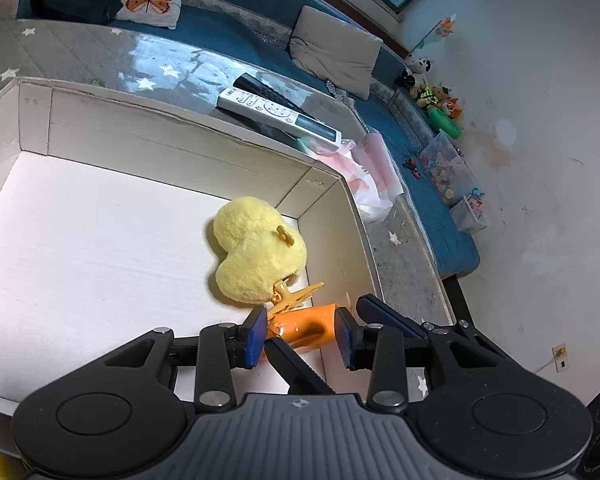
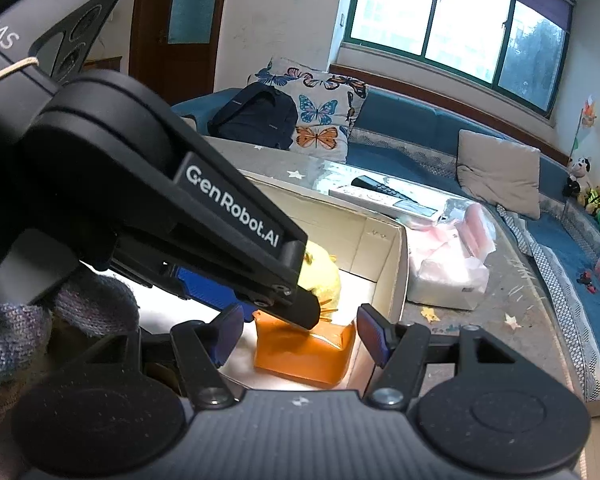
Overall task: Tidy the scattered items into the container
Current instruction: 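Lift the orange block with the left tool into the box beside the chick, then open the left tool to drop the orange block and withdraw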
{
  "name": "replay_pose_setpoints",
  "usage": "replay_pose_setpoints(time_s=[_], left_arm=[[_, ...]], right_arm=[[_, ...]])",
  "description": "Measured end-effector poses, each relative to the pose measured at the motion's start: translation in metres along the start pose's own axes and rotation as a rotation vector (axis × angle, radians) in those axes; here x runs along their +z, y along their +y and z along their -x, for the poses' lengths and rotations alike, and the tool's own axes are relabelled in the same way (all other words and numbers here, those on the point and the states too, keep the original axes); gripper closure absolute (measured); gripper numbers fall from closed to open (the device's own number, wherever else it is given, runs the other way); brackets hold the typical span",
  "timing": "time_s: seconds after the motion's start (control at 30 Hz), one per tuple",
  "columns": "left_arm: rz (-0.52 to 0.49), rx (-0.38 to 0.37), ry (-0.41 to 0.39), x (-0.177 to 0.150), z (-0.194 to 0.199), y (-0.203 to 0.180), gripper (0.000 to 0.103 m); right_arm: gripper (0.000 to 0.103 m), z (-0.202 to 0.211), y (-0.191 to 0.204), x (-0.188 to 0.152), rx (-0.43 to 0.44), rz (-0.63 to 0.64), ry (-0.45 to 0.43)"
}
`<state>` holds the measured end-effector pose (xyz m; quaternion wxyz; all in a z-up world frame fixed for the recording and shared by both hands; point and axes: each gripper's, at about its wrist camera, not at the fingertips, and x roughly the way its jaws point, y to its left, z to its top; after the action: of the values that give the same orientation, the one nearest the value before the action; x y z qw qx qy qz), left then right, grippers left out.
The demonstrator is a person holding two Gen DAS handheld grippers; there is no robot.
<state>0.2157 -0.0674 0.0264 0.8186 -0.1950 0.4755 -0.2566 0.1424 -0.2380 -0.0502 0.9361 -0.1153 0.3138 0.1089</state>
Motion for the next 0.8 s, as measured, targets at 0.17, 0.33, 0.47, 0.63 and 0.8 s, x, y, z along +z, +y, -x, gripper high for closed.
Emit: replay_pose_setpoints(time_s=[0.17, 0.33, 0.47, 0.63, 0.8], left_arm=[[-0.025, 0.007, -0.022, -0.002, 0.010, -0.006, 0.064], [-0.030, 0.011, -0.047, -0.006, 0.023, -0.006, 0.064], [-0.054, 0.023, -0.072, -0.011, 0.033, -0.010, 0.064], [-0.073, 0.029, -0.091, -0.018, 0.044, -0.014, 0.064], [-0.077, 0.033, -0.103, -0.026, 0.054, -0.013, 0.064]], right_arm=[[0.037, 0.009, 0.000, 0.000, -0.007, -0.014, -0.033], [0.032, 0.019, 0.001, -0.003, -0.018, -0.013, -0.049], [0.032, 0.028, 0.002, -0.007, -0.023, -0.025, -0.059], [0.027, 0.040, 0.001, -0.012, -0.032, -0.035, -0.075], [0.023, 0.052, 0.002, -0.017, -0.037, -0.050, -0.094]])
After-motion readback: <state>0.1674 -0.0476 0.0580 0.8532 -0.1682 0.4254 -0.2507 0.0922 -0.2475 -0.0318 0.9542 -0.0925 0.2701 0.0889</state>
